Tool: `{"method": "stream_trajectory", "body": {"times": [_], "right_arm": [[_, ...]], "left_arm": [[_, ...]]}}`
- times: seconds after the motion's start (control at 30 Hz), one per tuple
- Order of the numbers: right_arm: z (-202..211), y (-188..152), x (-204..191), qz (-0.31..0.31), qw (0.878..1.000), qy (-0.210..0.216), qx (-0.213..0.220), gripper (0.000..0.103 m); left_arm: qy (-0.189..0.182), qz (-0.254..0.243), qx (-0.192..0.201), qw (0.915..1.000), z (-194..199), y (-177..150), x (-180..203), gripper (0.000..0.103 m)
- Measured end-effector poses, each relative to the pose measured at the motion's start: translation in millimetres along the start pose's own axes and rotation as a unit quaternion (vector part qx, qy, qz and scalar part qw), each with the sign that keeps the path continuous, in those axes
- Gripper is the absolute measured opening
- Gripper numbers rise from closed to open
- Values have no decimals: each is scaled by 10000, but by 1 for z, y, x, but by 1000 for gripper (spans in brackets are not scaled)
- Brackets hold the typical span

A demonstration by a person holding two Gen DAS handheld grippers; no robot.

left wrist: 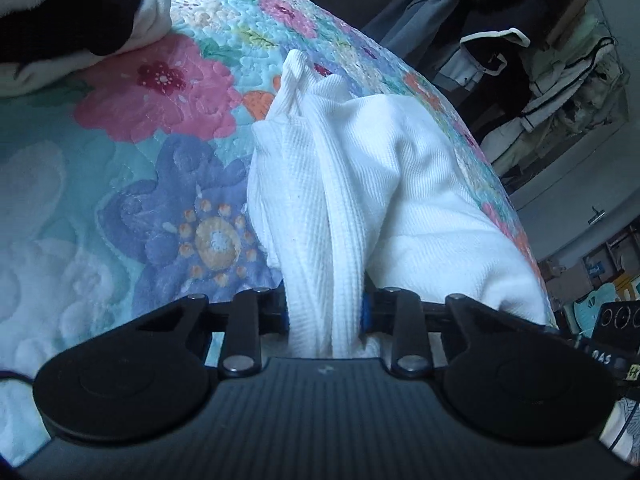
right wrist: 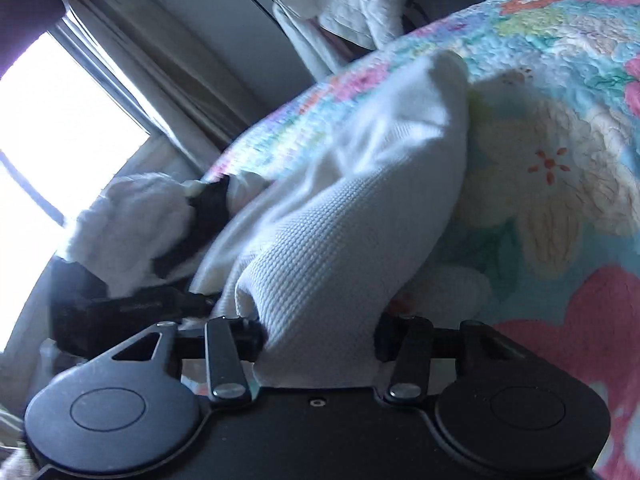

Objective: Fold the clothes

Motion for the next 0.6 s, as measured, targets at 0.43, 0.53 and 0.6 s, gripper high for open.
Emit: {"method": "stream_trajectory", "body": {"times": [0.43,0.53,0.6], "right_arm": [[39,-2,-17,-1787,9769,340,-1123,54],[32,20,-4,-2344,9636,320,-1249,54],[27,34,5,-2711,9528,306,-1330,54]], "left_arm": [[-543,1029,-1007,9881,55,-53,3,28],[-495,669,-1072,9908,43,-19,17,28],[-464,707,-1047,9909,27,16,18,29]]}}
Point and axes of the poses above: each gripper's, at about its wrist camera, not at the fingertips, and z roughly against the way its jaws point, x to its right, y to its top, the point moved 5 cm from there along -z, roughly the way its jaws point, and after that the axes turned 3 degrees about -z, right-handed, at the moved point
